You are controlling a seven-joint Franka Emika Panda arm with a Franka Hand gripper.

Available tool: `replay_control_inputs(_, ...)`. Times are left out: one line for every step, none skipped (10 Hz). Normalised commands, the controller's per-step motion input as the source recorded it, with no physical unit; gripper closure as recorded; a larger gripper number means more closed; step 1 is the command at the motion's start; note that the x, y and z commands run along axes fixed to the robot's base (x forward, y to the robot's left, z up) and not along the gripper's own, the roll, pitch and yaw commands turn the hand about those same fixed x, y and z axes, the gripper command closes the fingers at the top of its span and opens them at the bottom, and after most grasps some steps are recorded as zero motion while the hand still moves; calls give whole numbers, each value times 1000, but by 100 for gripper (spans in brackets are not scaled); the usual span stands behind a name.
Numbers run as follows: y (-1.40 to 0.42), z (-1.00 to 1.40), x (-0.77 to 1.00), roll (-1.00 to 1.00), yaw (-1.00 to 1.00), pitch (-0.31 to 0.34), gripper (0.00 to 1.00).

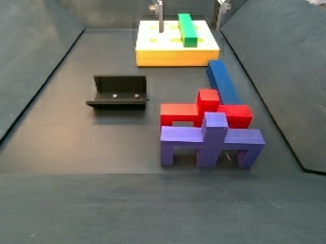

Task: Pick up the blue object. Move up. Move to above the board. Insert the blue object.
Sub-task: Pick up the blue object.

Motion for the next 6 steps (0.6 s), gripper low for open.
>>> replay_control_inputs(-226, -197, 74, 6, 0, 0, 0)
replay_control_inputs(-757, -323, 0, 170, 11, -17, 0)
replay_control_inputs(-826, -371, -29, 133, 217, -70, 0)
replay_control_inputs(-789, -643, -226, 174, 289, -99, 0)
replay_control_inputs(-574, -791, -571, 87, 114, -181, 0)
replay_control_inputs(-251, -669, -826, 0, 20, -233, 0)
